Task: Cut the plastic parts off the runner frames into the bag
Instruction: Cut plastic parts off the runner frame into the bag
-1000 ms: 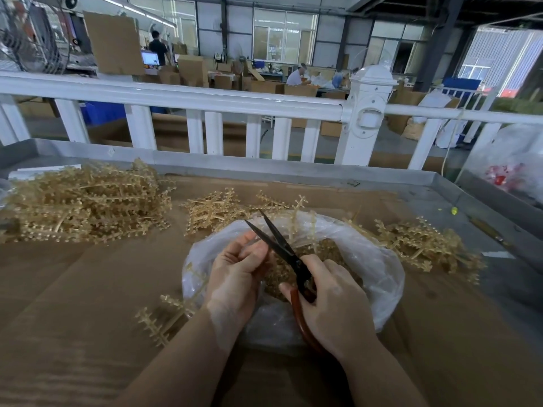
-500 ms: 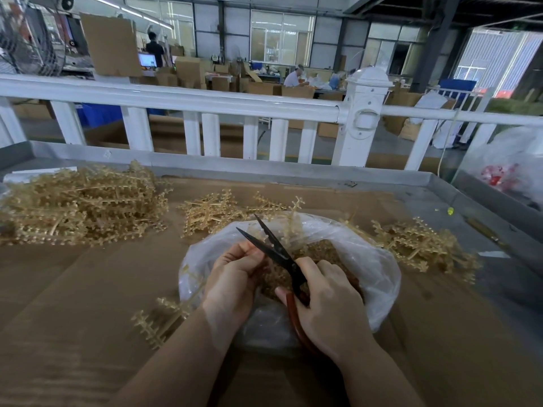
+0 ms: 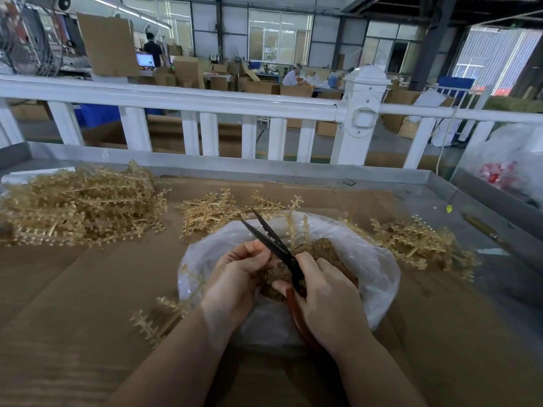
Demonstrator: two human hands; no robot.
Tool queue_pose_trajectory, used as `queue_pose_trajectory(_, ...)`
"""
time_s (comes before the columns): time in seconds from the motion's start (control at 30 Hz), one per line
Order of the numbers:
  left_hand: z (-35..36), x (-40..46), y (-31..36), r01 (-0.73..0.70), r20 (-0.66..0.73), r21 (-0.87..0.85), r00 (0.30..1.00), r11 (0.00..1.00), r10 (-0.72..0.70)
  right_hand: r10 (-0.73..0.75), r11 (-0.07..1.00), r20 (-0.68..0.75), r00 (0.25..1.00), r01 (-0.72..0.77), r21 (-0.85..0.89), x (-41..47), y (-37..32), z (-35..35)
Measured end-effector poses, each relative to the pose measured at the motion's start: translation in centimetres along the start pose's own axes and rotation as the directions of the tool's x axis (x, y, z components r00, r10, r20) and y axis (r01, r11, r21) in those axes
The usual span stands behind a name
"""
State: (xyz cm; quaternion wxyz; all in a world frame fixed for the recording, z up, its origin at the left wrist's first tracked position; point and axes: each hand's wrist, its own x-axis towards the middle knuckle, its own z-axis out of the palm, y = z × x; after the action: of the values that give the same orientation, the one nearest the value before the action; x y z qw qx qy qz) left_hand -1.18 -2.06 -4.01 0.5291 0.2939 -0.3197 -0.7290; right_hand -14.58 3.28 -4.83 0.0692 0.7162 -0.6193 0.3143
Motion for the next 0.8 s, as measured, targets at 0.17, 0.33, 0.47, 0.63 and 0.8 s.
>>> queue_pose_trajectory(0.17, -0.24, 0.32, -0.23, 0.02, -0.008, 0.001, 1.0, 1.0, -0.02, -0.008, 1.0, 0.018, 1.0, 0.008, -0.004, 0.15, 0.12, 0.07)
queue_pose_trajectory(0.33, -0.23, 0.23, -0.18, 0.028, -0.009, 0.002, 1.0, 1.0, -0.028, -0.011, 1.0, 0.004, 1.0, 0.011, -0.01, 0.2, 0.23, 0.19)
queue_pose_trajectory(0.47, -0.03, 0.18, -0.28, 0.002, -0.033, -0.014, 0.999, 1.0, -0.003, -0.01, 1.0, 0.006, 1.0, 0.01, -0.012, 0.12, 0.26, 0.16)
queue_pose_trajectory(0.63, 0.09, 0.03, -0.22, -0.016, -0.047, 0.003, 0.999, 1.0, 0.016, -0.013, 1.0, 0.007, 1.0, 0.013, 0.009, 0.11, 0.25, 0.14)
queue_pose_trajectory(0.8, 0.13, -0.11, -0.11, 0.001, -0.066, 0.0, 0.998, 1.0, -0.001, -0.025, 1.0, 0.024, 0.999, 0.025, 0.004, 0.07, 0.3, 0.21)
